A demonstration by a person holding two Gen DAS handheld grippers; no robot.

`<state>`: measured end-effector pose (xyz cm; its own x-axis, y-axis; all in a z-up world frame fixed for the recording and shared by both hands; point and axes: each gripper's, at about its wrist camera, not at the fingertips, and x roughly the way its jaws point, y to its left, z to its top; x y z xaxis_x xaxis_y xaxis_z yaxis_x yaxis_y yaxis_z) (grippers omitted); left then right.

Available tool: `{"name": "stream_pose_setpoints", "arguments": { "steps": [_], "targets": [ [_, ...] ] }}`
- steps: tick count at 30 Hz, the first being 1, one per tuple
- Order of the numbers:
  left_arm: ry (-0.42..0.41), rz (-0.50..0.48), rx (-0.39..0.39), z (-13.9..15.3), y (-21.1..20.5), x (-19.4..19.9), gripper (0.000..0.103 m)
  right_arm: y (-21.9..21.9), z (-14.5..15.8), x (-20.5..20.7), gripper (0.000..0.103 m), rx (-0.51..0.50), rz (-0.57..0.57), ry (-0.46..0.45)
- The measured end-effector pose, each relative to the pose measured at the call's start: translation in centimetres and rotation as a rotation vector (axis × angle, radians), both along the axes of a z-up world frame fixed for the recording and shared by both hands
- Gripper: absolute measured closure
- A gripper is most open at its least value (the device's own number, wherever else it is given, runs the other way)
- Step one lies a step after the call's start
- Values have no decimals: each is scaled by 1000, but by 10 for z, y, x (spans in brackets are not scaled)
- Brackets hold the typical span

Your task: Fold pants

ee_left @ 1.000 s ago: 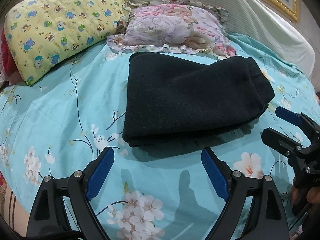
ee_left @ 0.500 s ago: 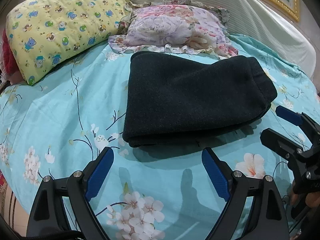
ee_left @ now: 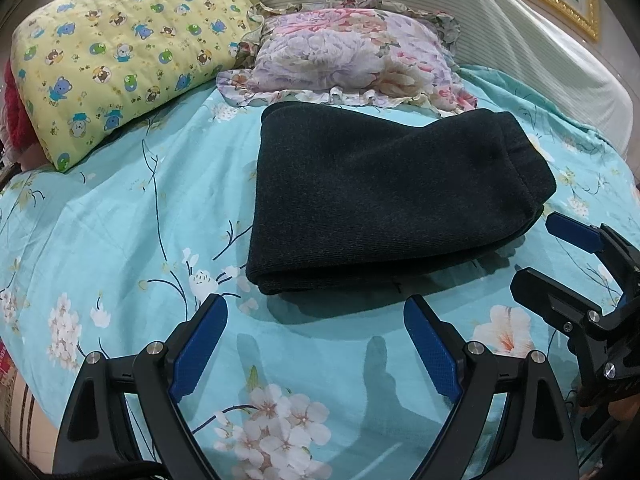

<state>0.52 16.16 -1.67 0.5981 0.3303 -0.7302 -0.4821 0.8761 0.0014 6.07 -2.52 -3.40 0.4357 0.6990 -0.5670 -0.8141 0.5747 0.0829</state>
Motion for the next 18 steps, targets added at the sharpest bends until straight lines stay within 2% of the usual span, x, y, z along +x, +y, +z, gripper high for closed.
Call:
{"name": "stream_pose_setpoints", "arguments": {
  "steps": [18],
  "targets": [
    [-8, 1, 7, 3, -2, -2, 12, 1, 4, -1, 1, 10, -4, -1]
  ]
}}
